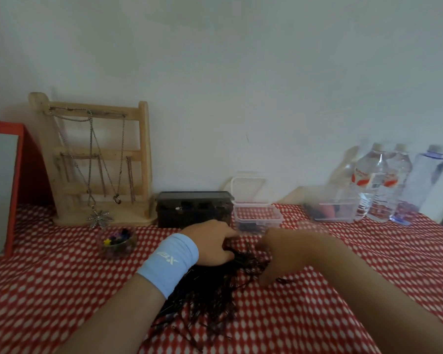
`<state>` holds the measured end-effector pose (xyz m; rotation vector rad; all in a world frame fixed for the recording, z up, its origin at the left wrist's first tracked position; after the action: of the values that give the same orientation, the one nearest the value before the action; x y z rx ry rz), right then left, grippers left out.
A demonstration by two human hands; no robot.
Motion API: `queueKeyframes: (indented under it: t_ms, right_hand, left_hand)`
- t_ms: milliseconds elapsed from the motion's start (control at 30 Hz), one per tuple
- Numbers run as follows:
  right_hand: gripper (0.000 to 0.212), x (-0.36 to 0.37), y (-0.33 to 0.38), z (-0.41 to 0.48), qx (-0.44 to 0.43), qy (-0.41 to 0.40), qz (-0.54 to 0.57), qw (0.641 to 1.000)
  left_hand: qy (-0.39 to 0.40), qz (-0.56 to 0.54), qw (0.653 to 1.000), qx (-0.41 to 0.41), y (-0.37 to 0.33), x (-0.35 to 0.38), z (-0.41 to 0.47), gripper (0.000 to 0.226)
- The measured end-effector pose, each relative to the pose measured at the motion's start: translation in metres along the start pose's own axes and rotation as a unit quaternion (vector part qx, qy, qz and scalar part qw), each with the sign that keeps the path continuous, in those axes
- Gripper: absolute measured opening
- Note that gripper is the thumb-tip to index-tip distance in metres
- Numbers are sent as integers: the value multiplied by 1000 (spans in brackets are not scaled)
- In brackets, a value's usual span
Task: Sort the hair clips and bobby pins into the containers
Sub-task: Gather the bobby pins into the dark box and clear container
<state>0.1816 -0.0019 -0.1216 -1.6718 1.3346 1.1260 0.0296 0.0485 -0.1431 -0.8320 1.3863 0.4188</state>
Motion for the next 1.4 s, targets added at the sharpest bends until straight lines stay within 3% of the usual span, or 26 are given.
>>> queueKeyframes:
  t_ms: [167, 300, 433, 500, 633, 733, 867, 933, 1067, 1200, 1267, 1333, 1400]
  right_hand:
    - [60, 7, 8, -3, -96, -38, 69, 992]
    - [62, -1, 2, -7, -111, -62, 117, 985]
    - [63, 1, -22, -7, -55, -51, 86, 993]
    - [46, 3, -26, -3, -50, -50, 96, 993]
    - [24, 3, -15, 5, -69, -69, 124, 987]
    - [22, 2, -2, 9, -82, -86, 143, 983]
    - [26, -2, -5, -3, -63, -118, 137, 981]
    - [33, 1, -14, -11, -29, -105, 100, 989]
    - [23, 2, -8, -14, -18, -113, 100, 988]
    - [29, -5, 2, -9, -24, -140, 101, 985]
    - [37, -12, 3, -7, -13, -142, 93, 985]
    - [51, -15, 7, -1, -13, -114, 62, 991]
    - [69, -11, 17, 5, -42, -70, 40, 996]
  left_hand:
    - [-12, -1, 1000, 0, 8, 11, 4, 65]
    - [-24, 1, 999, 21, 6, 18, 6, 48]
    - [-69, -30, 996, 44, 1, 11, 2, 31]
    - [-65, -24, 997, 38, -3, 10, 1, 43]
    - [10, 38, 999, 25, -12, 14, -3, 90]
    - [3, 36, 999, 29, -14, 13, -4, 80]
    - [-36, 11, 999, 35, -15, 12, -1, 50]
    - [-46, 2, 998, 43, -16, 14, 0, 45]
    - [-52, -27, 998, 37, -12, 15, 2, 43]
    - [-47, -68, 997, 15, -4, 9, 0, 51]
    - [-13, -70, 997, 4, -2, 5, -2, 70]
    - [43, -17, 999, -14, 6, 3, -2, 95]
    - [80, 7, 996, -35, 12, 0, -4, 96]
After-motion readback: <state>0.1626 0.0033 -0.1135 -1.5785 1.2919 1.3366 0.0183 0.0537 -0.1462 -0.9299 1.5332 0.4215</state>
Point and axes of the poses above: each hand's wrist, its own z-axis towards the middle knuckle, its own x-axis out of the palm, y = z × x, the point moved 5 cm from there along z, towards the middle knuckle, and after that the axes turned 1 degree about x, right-handed, at the moved point
